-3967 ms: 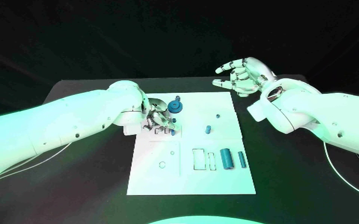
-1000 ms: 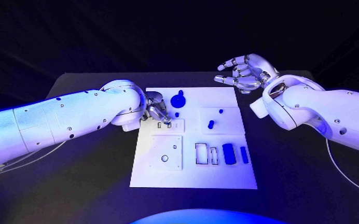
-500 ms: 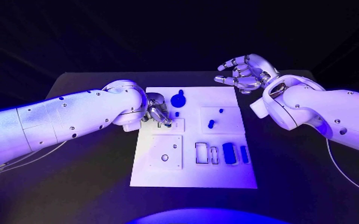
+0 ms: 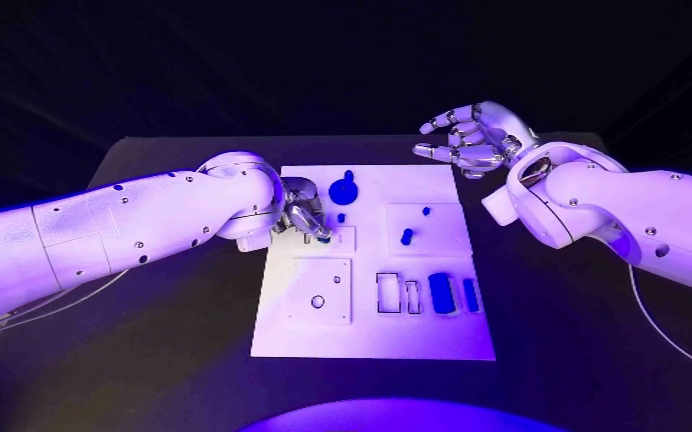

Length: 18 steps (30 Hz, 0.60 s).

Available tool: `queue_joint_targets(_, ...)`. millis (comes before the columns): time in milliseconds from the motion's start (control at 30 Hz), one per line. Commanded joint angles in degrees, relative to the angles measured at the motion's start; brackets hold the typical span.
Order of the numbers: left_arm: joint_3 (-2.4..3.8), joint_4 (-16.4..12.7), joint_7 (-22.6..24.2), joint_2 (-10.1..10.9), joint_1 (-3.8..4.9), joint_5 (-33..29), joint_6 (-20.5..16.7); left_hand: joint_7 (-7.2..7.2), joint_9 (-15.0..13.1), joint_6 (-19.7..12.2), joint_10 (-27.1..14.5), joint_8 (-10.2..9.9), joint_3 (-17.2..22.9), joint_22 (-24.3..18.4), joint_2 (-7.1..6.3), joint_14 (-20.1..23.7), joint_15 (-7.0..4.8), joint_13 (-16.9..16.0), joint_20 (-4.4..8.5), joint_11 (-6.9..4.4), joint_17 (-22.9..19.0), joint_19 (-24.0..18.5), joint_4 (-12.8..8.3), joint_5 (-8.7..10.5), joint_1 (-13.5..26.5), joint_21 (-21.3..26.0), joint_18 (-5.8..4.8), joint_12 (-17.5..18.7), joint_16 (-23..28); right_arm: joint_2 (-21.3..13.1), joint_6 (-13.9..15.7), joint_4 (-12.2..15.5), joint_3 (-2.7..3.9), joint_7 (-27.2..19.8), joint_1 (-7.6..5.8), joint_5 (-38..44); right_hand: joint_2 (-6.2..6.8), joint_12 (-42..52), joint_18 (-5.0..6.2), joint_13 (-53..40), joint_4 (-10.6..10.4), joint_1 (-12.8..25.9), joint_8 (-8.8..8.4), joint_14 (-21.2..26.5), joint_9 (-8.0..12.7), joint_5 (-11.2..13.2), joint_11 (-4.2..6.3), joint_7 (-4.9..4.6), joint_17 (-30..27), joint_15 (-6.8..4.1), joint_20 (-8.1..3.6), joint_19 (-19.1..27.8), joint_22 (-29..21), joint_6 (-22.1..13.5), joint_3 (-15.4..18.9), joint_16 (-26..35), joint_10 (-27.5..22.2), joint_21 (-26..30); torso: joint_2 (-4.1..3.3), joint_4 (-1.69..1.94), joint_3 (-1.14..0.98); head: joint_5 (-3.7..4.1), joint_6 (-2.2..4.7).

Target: Assemble the parts on the task board

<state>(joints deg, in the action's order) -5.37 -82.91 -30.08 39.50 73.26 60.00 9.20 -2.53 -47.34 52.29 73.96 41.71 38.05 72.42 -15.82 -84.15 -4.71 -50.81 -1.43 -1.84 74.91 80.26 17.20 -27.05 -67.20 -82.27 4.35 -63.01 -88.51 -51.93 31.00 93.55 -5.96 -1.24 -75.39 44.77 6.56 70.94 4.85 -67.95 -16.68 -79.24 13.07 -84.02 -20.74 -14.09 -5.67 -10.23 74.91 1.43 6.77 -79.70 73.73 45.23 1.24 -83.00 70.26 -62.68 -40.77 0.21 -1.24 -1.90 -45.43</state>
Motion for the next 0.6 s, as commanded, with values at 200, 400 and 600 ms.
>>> queue_joint_targets(200,-0.08,0.02,-0.05,-0.13,-0.11,0.55,1.51,0.31,-0.24,0.66,0.50,0.27,12.94,0.04,0.57,-5.21,-0.42,-0.12,0.06,-0.17,13.02,0.51,-13.46,-0.35,-0.09,-0.30,-0.73,-0.21,-0.09,-0.07,0.27,0.08,0.02,-0.40,0.07,0.26,-0.36,-0.02,0.61,-0.10,-0.07,0.46,0.34,-2.20,0.06,0.23,0.20,-0.10,4.67,-0.41,0.03,0.04,0.12,0.45,0.25,0.08,-0.15,-0.19,0.01,0.00,-0.02,0.01,0.04)
queue_joint_targets(400,-0.08,0.15,-0.10,-0.10,-0.11,0.69,2.05,0.34,-0.30,0.69,0.57,0.30,12.98,0.06,0.56,-5.23,-0.44,-0.21,0.08,-0.20,13.08,0.52,-13.58,-0.52,0.01,-0.31,-0.74,-0.28,-0.13,-0.07,0.29,0.07,0.02,-0.41,0.08,0.25,-0.36,-0.02,0.61,-0.10,-0.07,0.46,0.34,-2.20,0.06,0.23,0.20,-0.10,4.67,-0.41,0.03,0.04,0.12,0.45,0.25,0.08,-0.15,-0.19,-0.01,0.00,-0.04,-0.06,0.03)
queue_joint_targets(600,-0.10,0.39,-0.27,-0.28,-0.10,1.42,3.13,0.35,-0.33,0.71,0.61,0.31,12.99,0.09,0.56,-5.21,-0.45,-0.27,0.09,-0.21,13.04,0.54,-13.63,-0.58,0.06,-0.32,-0.74,-0.31,-0.10,-0.25,0.40,0.19,0.02,-0.41,0.08,0.24,-0.38,0.03,0.61,-0.12,-0.05,0.45,0.36,-2.22,0.06,0.20,0.21,-0.09,4.69,-0.42,0.02,0.01,0.13,0.48,0.26,0.07,-0.10,-0.20,0.01,0.04,-0.03,0.02,-0.01)
